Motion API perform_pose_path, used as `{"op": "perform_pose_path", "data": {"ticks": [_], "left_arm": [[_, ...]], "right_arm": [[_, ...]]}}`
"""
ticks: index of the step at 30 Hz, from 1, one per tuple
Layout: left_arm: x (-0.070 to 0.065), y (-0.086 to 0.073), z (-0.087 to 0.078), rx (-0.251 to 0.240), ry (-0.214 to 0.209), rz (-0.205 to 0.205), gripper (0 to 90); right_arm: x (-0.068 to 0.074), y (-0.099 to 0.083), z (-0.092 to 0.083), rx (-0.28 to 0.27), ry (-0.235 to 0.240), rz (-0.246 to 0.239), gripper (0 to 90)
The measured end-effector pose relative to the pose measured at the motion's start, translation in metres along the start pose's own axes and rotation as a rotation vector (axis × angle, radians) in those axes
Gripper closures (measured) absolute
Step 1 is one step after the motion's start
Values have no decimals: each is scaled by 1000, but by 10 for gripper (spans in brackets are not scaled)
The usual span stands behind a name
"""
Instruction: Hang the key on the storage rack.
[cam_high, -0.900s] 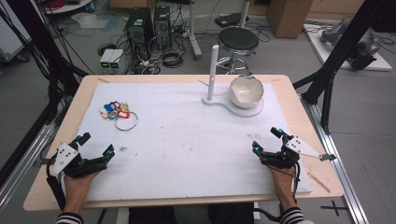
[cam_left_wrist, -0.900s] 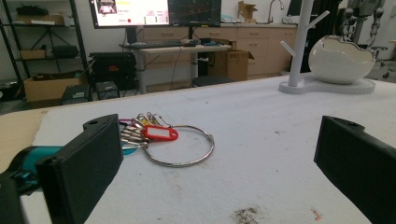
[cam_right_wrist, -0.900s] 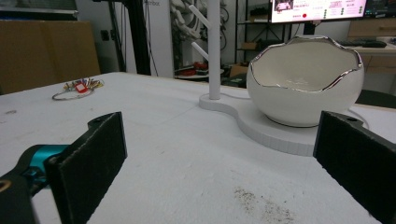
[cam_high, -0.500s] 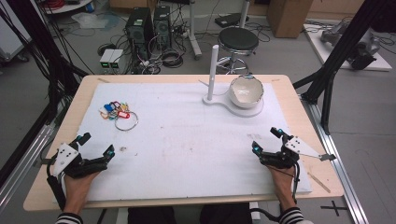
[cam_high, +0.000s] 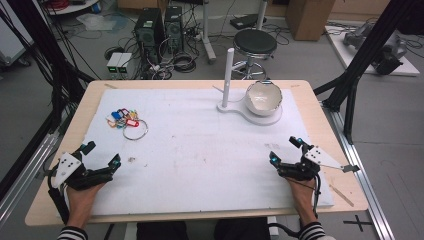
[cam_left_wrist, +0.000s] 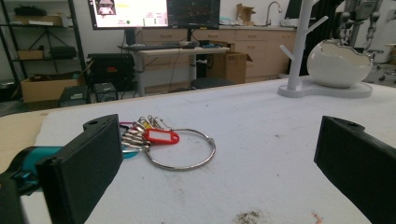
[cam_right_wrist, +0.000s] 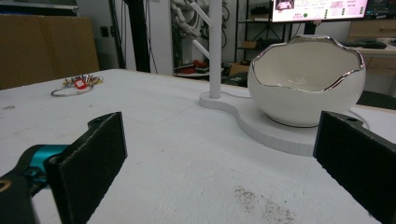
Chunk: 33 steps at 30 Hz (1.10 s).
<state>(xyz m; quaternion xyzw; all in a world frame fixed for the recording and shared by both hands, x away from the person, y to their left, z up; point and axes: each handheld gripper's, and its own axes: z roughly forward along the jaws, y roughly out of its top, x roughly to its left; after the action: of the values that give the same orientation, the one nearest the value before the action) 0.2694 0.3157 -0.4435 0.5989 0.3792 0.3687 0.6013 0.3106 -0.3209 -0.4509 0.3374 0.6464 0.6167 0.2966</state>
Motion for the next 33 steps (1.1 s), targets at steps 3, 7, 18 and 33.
{"op": "perform_pose_path", "data": {"ticks": [3, 7, 18, 33], "left_arm": [[4, 7, 0, 3, -13, 2, 17], [15, 29, 3, 37, -40, 42, 17], [33, 83, 29, 168, -125, 100, 17], [32, 117, 90, 425, -261, 136, 17]], "right_arm": [[0, 0, 0, -1, 0, -4, 23], [1, 0, 0, 8, 1, 0, 23], [0, 0, 0, 5, 1, 2, 23], [0, 0, 0, 2, 0, 8, 23]]}}
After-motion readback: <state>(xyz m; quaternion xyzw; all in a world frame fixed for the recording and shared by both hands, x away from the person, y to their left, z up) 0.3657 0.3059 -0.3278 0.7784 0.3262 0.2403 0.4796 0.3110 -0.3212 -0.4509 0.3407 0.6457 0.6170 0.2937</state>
